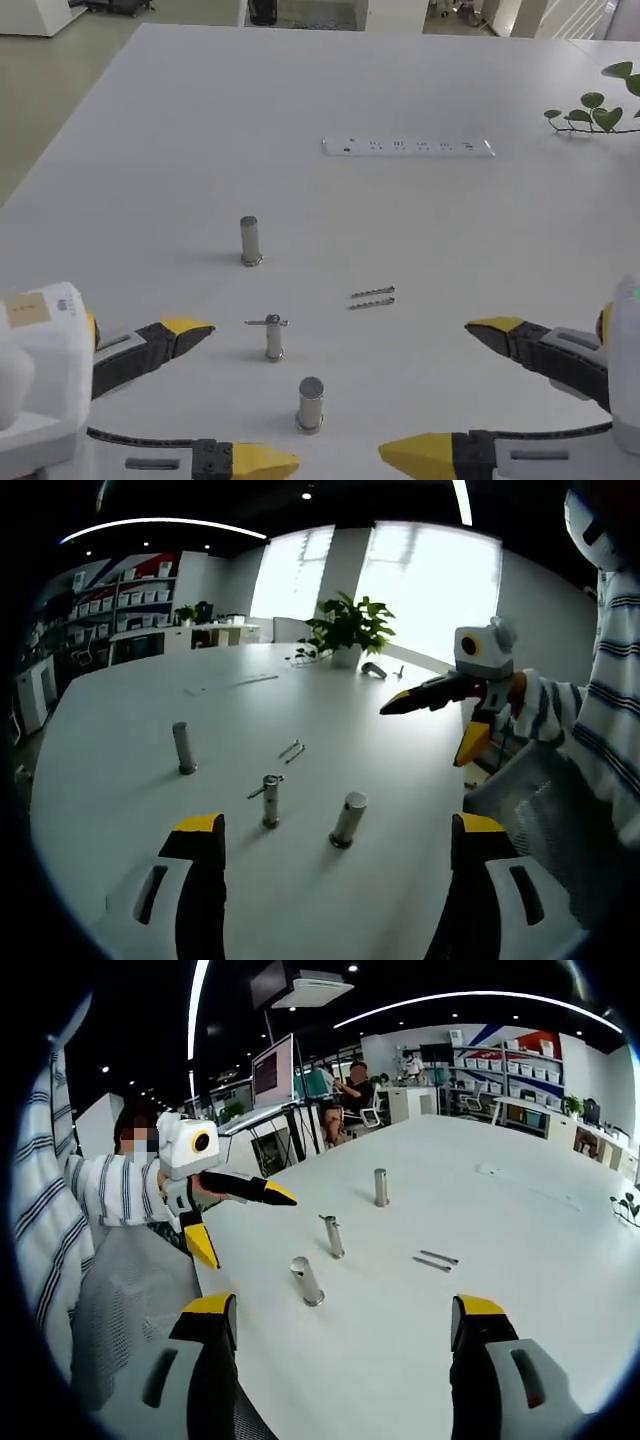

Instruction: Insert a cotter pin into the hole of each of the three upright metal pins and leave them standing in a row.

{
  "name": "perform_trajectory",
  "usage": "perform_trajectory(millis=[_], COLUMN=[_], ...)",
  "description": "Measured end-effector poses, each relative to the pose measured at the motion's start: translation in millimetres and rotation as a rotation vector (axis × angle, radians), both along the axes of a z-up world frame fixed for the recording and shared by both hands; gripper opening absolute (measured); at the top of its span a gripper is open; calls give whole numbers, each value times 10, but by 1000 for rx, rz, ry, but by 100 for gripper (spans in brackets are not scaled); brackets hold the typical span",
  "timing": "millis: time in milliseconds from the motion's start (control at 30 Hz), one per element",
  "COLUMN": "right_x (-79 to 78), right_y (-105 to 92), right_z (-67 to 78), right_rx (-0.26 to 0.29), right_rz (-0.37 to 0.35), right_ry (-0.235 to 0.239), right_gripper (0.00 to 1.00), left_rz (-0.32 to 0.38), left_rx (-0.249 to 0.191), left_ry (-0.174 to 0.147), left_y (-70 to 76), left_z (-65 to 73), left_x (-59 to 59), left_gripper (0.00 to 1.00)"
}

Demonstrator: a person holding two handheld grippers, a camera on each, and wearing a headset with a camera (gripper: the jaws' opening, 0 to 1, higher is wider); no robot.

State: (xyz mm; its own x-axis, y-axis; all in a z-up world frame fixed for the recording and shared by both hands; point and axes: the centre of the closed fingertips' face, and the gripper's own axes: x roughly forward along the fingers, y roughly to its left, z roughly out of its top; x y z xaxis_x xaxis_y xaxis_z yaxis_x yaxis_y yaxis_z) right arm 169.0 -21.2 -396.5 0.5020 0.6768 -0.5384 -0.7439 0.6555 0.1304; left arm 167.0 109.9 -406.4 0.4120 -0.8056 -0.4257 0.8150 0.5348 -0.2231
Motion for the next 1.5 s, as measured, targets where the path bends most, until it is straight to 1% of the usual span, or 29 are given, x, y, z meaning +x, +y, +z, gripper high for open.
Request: perform_trajectory(millis=[33, 100, 133, 167, 233, 267, 333, 367, 433, 500, 600, 633, 667, 733, 833, 900, 967, 1067, 1133, 1233, 1267, 1300, 1367, 1500], right_x=[18, 67, 89, 122, 185, 210, 289, 343, 406, 504, 591, 601, 632, 681, 755, 795, 841, 899, 967, 1029, 1048, 1058, 1080, 1153], right_y=[-20, -69, -87, -110, -158, -167, -202, -226, -252, -269, -240, -234, -213, -171, -91, -52, -12, 35, 34, 40, 33, 13, 12, 14], right_z=[1, -3, -7, -13, -28, -34, -57, -75, -92, -129, -169, -191, -216, -267, -331, -387, -446, -532, -595, -702, -738, -784, -849, -890], right_rx=[-10, -38, -47, -59, -94, -104, -128, -151, -178, -211, -240, -258, -279, -310, -343, -392, -443, -491, -547, -603, -617, -647, -658, -661], right_rz=[5, 19, 23, 31, 49, 63, 92, 114, 129, 163, 221, 247, 282, 326, 378, 430, 477, 526, 548, 576, 587, 609, 622, 624], right_ry=[-3, -9, -10, -10, -14, -13, -7, -7, -7, 11, 14, 20, 14, 15, 16, 14, 7, 13, 1, 0, 1, 5, 18, 23], right_gripper=[87, 85, 85, 84, 84, 83, 79, 78, 77, 75, 71, 68, 65, 58, 49, 47, 45, 42, 37, 28, 27, 25, 25, 23], left_rz=[1, -1, 0, -6, -15, -18, -19, -15, -12, -6, -6, -6, -2, 2, 3, 2, 3, 1, -1, 1, 3, 3, 0, 9], left_rx=[-2, -15, -11, 4, 26, 29, 22, 11, 2, -3, -7, -11, -16, -23, -21, -20, -20, -23, -23, -25, -22, -11, 0, -7], left_ry=[-2, 13, 16, 9, 16, 18, 19, 18, 20, 21, 15, 13, 12, 14, 16, 31, 33, 40, 39, 39, 39, 35, 34, 35], left_y=[15, 40, 51, 65, 85, 85, 76, 68, 58, 53, 50, 51, 51, 60, 81, 96, 110, 119, 125, 137, 141, 152, 158, 168], left_z=[6, 10, -1, -19, -63, -75, -83, -72, -61, -52, -36, -27, -22, -24, -42, -62, -69, -72, -71, -75, -82, -99, -116, -118], left_x=[-4, -30, -37, -50, -80, -94, -115, -121, -127, -134, -151, -157, -157, -165, -181, -204, -216, -240, -248, -253, -254, -256, -269, -270], left_gripper=[98, 99, 99, 99, 99, 99, 99, 99, 99, 99, 99, 99, 99, 99, 99, 99, 99, 99, 99, 99, 99, 99, 99, 99])
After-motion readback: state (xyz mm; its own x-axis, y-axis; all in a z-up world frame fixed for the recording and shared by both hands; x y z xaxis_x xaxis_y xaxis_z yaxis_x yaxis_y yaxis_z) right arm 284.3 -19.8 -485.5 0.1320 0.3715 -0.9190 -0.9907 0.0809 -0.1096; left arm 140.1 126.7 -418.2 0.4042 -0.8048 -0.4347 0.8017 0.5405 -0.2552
